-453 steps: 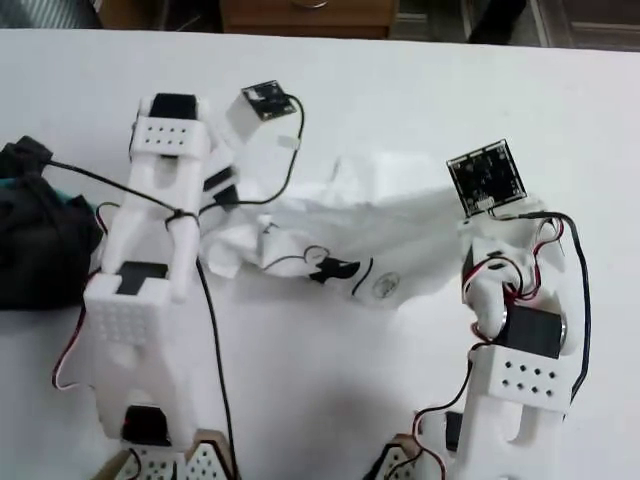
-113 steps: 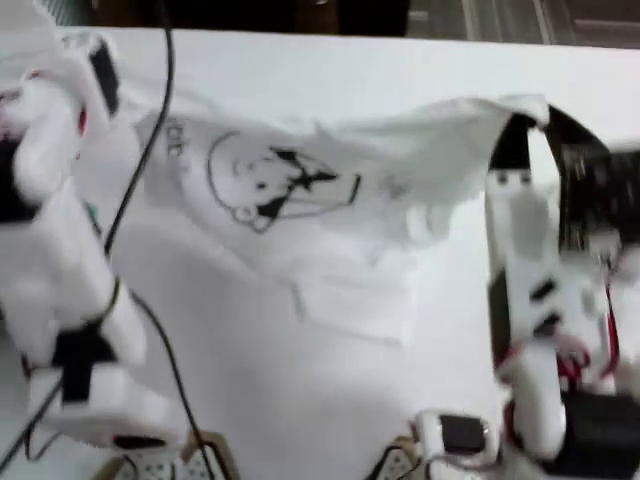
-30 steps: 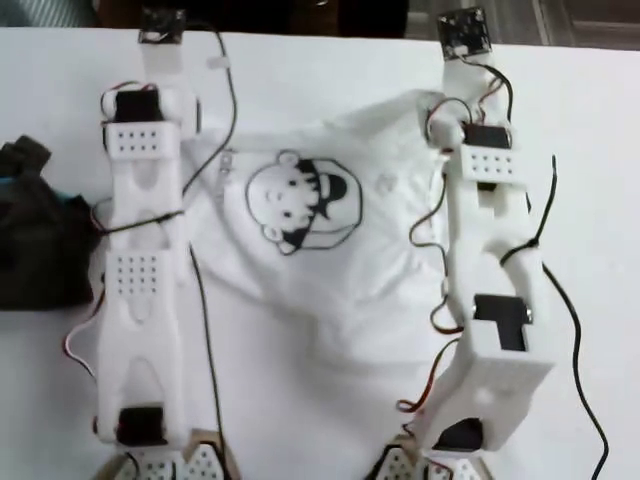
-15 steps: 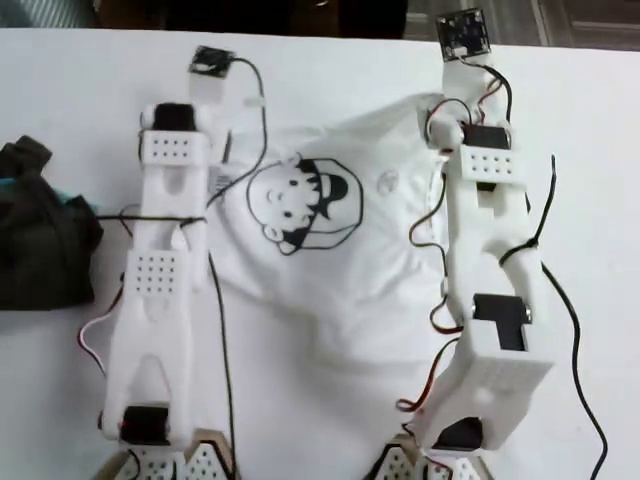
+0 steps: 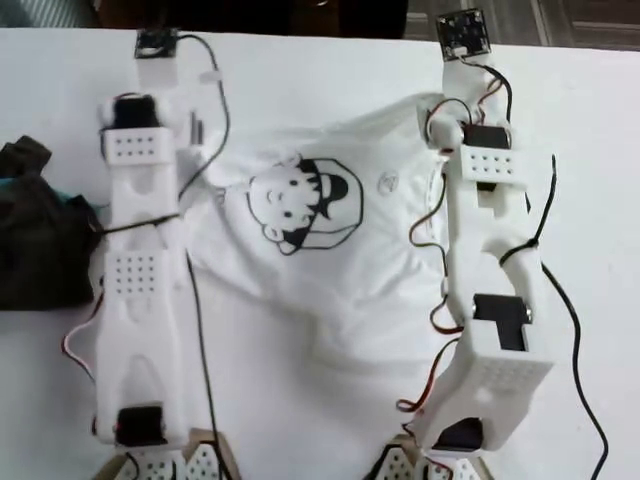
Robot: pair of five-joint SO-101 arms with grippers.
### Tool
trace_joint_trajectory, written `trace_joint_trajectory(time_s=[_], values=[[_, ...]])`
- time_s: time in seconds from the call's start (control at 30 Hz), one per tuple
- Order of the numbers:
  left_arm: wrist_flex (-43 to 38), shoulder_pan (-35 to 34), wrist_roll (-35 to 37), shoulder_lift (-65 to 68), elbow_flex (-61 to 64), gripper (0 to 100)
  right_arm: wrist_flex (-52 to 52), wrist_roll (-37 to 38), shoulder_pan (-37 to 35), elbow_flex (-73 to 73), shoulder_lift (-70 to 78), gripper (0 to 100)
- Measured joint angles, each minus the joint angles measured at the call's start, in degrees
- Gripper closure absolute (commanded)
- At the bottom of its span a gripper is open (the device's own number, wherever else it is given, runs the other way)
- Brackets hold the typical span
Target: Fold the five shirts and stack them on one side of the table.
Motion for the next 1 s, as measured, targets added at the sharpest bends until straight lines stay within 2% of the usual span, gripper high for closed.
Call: trace_joint_trajectory(time_s=[0.13,0.17,0.33,0.47,0.67,0.83,1.0], values=[[3.3,-0.3,-21.9,-0.2,0.0,84,0.0,0.0,0.0,0.0,0.0,97.9],[3.5,-0.3,-25.3,-0.2,0.0,84,0.0,0.0,0.0,0.0,0.0,97.9],[3.8,-0.3,-29.8,-0.2,0.0,84,0.0,0.0,0.0,0.0,0.0,97.9],[4.1,1.8,-27.9,-0.2,0.0,84,0.0,0.0,0.0,0.0,0.0,97.9],[7.2,6.0,-14.9,-2.6,0.0,84,0.0,0.0,0.0,0.0,0.0,97.9],[9.2,5.5,-5.8,-3.6,0.0,81,0.0,0.0,0.0,0.0,0.0,97.9],[9.3,3.9,-4.6,-3.6,0.0,81,0.0,0.0,0.0,0.0,0.0,97.9]])
